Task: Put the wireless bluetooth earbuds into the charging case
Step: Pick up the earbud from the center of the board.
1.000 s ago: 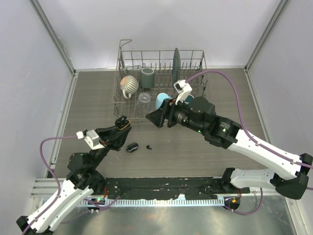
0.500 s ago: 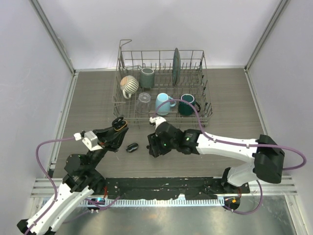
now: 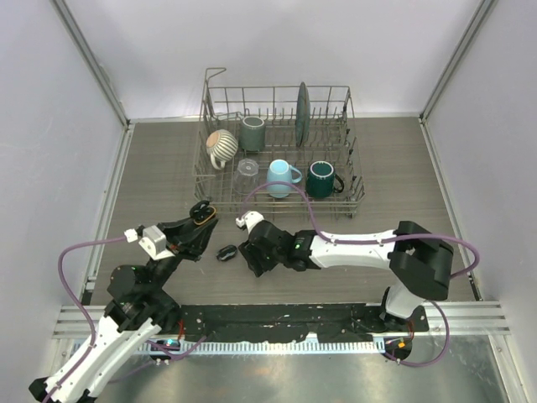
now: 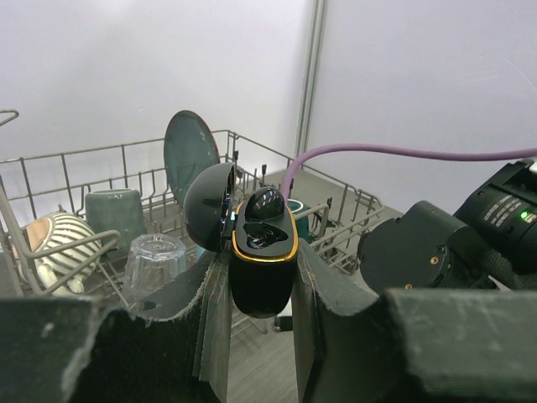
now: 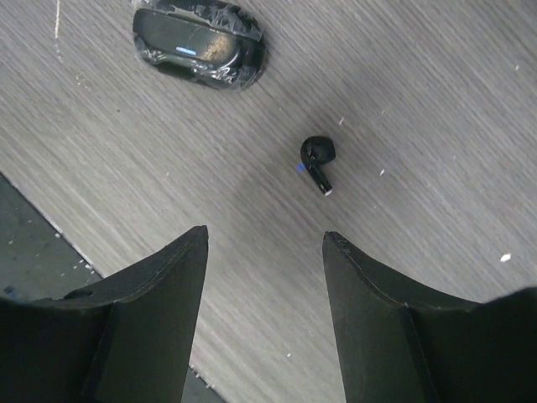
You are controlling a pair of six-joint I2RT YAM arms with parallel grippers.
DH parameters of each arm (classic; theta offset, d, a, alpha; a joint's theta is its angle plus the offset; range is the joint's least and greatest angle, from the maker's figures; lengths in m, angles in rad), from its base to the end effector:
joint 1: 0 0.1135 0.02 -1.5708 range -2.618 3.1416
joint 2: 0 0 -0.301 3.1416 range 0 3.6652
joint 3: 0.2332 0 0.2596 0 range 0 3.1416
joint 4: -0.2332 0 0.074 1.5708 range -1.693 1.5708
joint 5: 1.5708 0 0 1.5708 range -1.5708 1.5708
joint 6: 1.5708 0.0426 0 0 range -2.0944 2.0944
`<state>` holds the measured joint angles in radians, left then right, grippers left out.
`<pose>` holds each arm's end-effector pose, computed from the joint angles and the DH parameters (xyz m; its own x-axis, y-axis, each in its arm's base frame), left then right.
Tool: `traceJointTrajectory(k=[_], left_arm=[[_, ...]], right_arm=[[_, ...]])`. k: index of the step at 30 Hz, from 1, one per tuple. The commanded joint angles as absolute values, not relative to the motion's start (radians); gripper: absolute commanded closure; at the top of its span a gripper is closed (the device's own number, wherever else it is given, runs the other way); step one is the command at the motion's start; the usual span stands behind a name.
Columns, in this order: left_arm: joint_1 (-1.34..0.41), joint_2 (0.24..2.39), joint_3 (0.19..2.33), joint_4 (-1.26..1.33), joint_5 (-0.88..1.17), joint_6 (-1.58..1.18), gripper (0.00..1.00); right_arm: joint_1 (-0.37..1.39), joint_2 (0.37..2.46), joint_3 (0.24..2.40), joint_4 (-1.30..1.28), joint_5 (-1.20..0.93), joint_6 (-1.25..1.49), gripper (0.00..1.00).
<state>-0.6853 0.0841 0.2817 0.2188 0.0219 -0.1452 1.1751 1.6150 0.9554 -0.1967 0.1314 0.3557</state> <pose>0.0479 -0.0403 0.2943 0.2161 -0.3635 -0.9062 0.6867 0.7163 -0.1236 0.1384 0.3169 0.2190 -0.5800 -0.4927 -0.6487 -0.7251 0.6752 0.1354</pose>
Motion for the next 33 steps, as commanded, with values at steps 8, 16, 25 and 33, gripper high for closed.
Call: traceJointTrajectory(k=[8,16,25,33], left_arm=[[-0.683,0.072,0.330,0.213,0.009,-0.120,1.00],[-0.683,0.078,0.328,0.213,0.008,-0.118,1.00],[-0.683,0.090,0.321,0.225,0.008,-0.120,1.00],[-0.683,0.106,0.321,0.241,0.009,-0.126,1.00]], right_arm=[[1.177,1.733,1.014,-0.051,0.183,0.209,0.37],[1.177,1.775,1.038,-0.040,0.242,0.183,0.37],[1.167,1.822,1.074,-0.041,0.253,0.156,0.38],[1.131,1.839,1.052,-0.017,0.204,0.175,0.44]])
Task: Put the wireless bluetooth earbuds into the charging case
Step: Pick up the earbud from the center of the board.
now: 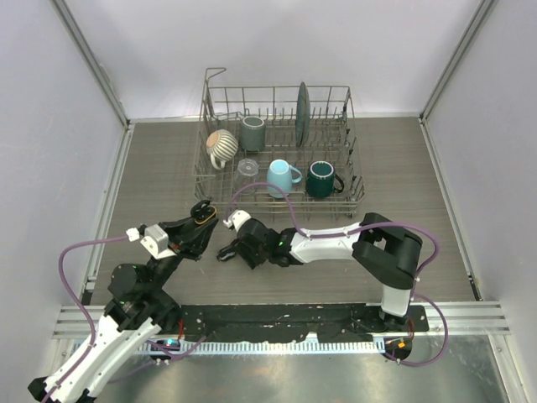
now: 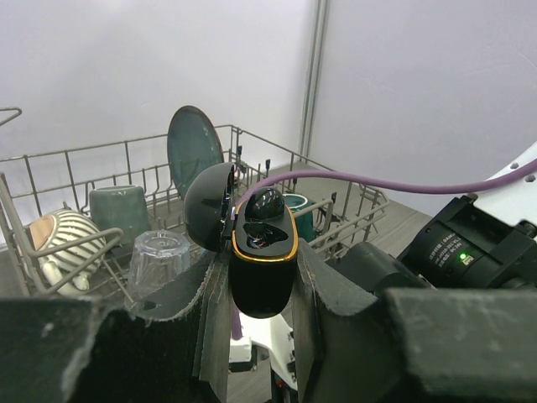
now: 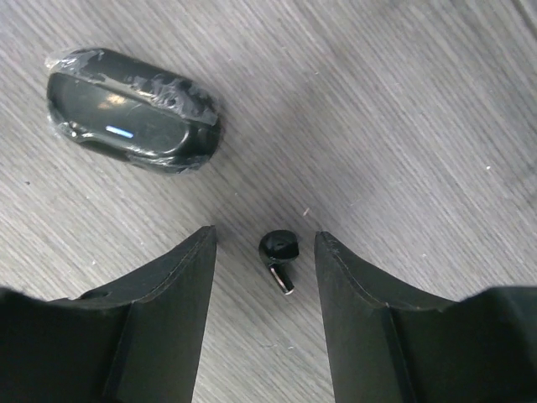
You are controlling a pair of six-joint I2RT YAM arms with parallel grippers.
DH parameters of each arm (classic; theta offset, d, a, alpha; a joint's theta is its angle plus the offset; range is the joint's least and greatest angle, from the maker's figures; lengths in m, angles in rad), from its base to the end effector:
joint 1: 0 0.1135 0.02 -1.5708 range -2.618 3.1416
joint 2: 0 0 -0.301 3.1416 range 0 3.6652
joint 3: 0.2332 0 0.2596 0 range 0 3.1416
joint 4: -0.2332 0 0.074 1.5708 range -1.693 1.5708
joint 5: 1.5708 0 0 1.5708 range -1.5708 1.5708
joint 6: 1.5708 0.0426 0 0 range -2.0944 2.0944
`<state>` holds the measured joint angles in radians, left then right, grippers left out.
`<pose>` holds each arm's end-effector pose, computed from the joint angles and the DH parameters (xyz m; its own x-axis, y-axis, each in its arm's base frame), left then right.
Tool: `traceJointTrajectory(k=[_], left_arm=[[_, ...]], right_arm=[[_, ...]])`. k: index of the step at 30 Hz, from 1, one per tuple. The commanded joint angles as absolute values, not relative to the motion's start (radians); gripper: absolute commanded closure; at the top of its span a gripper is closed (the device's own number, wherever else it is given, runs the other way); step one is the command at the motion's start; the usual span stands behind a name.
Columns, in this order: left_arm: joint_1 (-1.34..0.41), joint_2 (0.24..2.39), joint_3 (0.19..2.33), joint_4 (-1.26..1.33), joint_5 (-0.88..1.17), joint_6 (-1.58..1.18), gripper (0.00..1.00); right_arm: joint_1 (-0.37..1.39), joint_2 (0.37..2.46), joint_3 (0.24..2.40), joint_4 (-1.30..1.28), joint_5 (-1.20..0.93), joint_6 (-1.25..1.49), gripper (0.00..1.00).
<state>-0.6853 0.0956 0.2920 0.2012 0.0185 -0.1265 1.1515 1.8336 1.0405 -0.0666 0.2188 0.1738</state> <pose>0.0490 -0.0410 0.2955 0.2159 -0.3394 -0.9155 0.6787 0.7263 -0.1092 0.1687 0.3557 0.1787 -0.4480 -0.5905 -0.6713 -0.7680 0.6385 -0.0491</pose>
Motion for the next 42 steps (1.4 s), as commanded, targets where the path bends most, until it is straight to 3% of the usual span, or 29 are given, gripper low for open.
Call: traceJointTrajectory(k=[1,14,20,29,37,42], left_arm=[[-0.683,0.107,0.321,0.242,0.009,-0.129,1.00],[-0.683,0.115,0.314,0.249,0.009,-0.132,1.00],[-0.683,0.110,0.308,0.252,0.009,-0.133,1.00],[-0.683,0.103,0.304,0.247,0.009,-0.135,1.00],[-0.683,0.100,0.298,0.248,0.011,-0.144,1.00],[-0.683,0.107,0.291,0.268,0.008,-0.155,1.00]], right_arm=[[1.126,1.841,1.048,-0.012,0.198,0.178,0.45],[1.115,1.801,0.997,-0.020,0.124,0.285,0.61],[1.115,1.770,0.976,-0.066,0.163,0.342,0.63],[1.115,1.709,0.937,-0.158,0.299,0.486,0.88],[1.098,1.608,0.877,-0.336,0.452,0.817,0.91],[1.088,1.592,0.841,-0.318,0.408,0.923,0.88]])
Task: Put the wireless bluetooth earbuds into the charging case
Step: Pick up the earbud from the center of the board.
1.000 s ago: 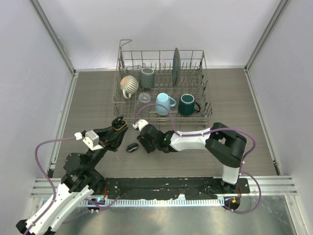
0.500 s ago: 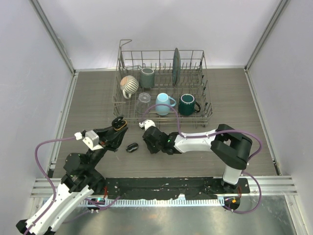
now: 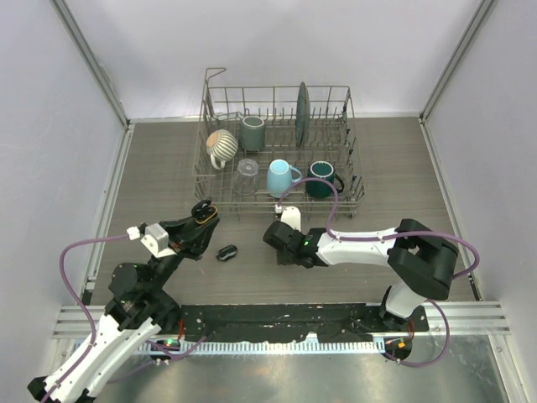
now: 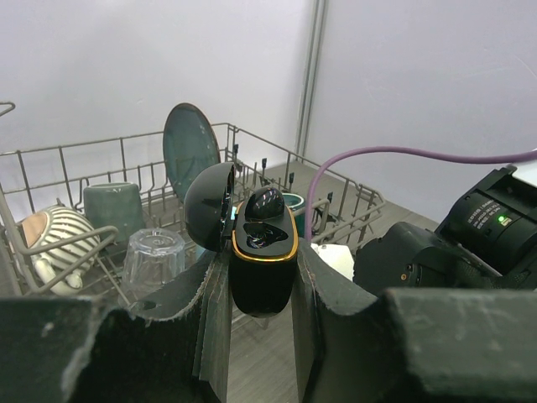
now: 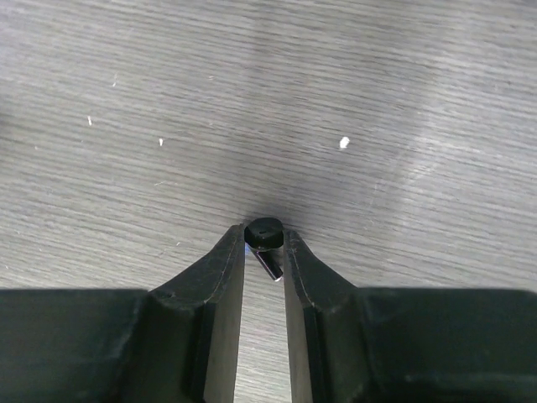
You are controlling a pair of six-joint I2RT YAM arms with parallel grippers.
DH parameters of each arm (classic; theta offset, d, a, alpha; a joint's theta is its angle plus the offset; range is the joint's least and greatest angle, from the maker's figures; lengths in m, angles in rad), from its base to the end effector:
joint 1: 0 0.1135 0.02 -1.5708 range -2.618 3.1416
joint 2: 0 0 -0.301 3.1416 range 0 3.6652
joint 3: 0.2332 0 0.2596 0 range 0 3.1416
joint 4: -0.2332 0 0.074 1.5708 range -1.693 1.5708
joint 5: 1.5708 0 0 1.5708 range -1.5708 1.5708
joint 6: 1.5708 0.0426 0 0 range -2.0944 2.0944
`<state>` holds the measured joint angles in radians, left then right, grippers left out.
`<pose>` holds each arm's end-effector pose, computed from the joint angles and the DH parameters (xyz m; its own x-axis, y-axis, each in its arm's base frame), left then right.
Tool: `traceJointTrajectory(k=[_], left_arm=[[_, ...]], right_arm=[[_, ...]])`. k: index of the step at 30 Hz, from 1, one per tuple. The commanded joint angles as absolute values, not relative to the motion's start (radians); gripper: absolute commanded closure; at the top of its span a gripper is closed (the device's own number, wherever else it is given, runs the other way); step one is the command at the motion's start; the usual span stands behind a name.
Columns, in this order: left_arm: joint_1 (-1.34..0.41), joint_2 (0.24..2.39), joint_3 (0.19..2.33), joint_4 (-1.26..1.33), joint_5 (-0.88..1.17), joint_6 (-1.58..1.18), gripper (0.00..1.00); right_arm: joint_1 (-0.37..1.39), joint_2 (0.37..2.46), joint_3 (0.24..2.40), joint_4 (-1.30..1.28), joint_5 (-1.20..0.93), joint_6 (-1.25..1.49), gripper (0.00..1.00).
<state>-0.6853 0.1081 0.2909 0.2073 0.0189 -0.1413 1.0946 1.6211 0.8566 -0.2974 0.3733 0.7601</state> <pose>0.0506 -0.0424 0.2952 0.2005 -0.3457 -0.9167 0.6813 0.7215 -0.1231 0.1579 0.2722 0.1833 -0.8042 -0.1596 -0.5726 -0.2649 0.9586 0.1049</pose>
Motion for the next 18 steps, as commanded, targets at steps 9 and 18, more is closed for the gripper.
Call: traceJointTrajectory(k=[9,18], left_arm=[[-0.681,0.124,0.296,0.279,0.009,-0.152,1.00],[-0.683,0.130,0.295,0.285,0.009,-0.153,1.00]], right_arm=[[1.086,1.609,0.885,-0.322,0.436,0.813,0.61],[1.083,1.626,0.914,-0.276,0.384,0.635,0.60]])
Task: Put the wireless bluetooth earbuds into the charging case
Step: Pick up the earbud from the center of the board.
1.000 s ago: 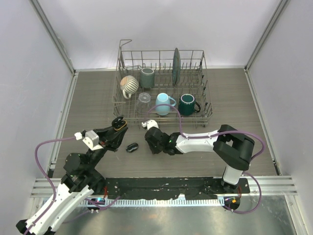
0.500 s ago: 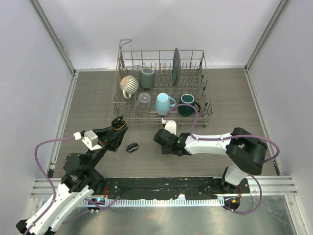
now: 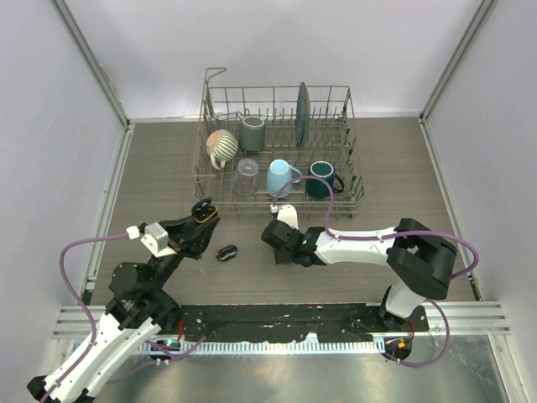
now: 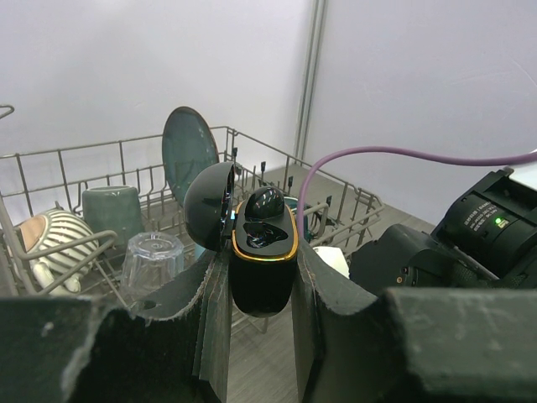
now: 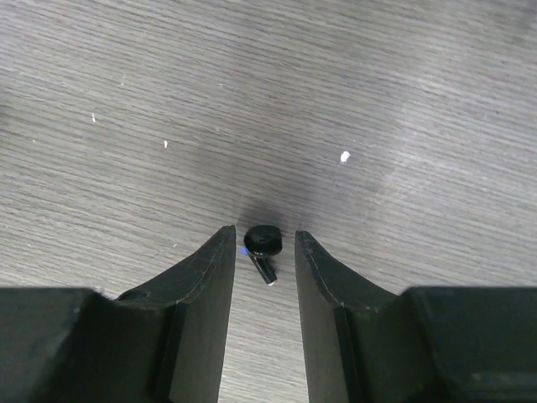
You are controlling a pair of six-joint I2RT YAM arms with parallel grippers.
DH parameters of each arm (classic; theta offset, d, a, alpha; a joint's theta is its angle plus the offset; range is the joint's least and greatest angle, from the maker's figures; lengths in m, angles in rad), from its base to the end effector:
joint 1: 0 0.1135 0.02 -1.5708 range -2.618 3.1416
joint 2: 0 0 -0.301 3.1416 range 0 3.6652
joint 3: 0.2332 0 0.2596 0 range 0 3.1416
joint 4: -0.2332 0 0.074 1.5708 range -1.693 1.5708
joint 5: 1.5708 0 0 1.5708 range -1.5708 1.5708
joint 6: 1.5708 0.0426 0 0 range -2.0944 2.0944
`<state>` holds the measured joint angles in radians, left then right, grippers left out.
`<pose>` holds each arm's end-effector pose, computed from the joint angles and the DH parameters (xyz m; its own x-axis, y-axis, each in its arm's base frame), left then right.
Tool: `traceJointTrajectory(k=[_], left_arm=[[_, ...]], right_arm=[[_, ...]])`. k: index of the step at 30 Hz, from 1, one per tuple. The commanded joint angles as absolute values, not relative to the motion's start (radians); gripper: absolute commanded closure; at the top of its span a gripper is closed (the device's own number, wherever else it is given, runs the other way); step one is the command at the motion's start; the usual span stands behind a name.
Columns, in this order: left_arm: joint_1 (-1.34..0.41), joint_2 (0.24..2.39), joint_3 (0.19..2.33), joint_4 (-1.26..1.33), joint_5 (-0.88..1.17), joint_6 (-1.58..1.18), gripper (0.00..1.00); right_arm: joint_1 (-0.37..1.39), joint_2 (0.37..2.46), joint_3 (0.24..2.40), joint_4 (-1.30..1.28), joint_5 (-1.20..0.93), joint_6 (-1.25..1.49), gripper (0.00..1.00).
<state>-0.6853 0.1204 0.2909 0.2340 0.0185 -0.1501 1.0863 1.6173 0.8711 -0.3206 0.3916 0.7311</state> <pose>0.0514 -0.0431 0.2975 0.2047 -0.3604 -0.9101 0.6843 0.7175 -0.1303 0.1611 0.2711 0.1875 -0.7924 -0.1805 -0.5827 -0.2727 0.9593 0.0736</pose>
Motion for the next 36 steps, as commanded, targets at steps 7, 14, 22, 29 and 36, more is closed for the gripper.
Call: traceJointTrajectory(k=[7,14,22,29,36], left_arm=[[-0.683,0.127,0.296,0.278,0.009,-0.153,1.00],[-0.683,0.130,0.298,0.278,0.009,-0.155,1.00],[-0.683,0.138,0.299,0.279,0.012,-0.155,1.00],[-0.683,0.135,0.301,0.278,0.012,-0.156,1.00],[-0.683,0.137,0.298,0.278,0.014,-0.158,1.00]], right_arm=[[1.077,1.643,0.919,-0.275,0.341,0.594,0.62],[1.074,1.657,0.917,-0.287,0.344,0.577,0.63],[1.071,1.680,0.930,-0.296,0.336,0.529,0.66],[1.063,1.669,0.917,-0.305,0.324,0.520,0.70],[1.063,1.658,0.905,-0.304,0.304,0.514,0.69]])
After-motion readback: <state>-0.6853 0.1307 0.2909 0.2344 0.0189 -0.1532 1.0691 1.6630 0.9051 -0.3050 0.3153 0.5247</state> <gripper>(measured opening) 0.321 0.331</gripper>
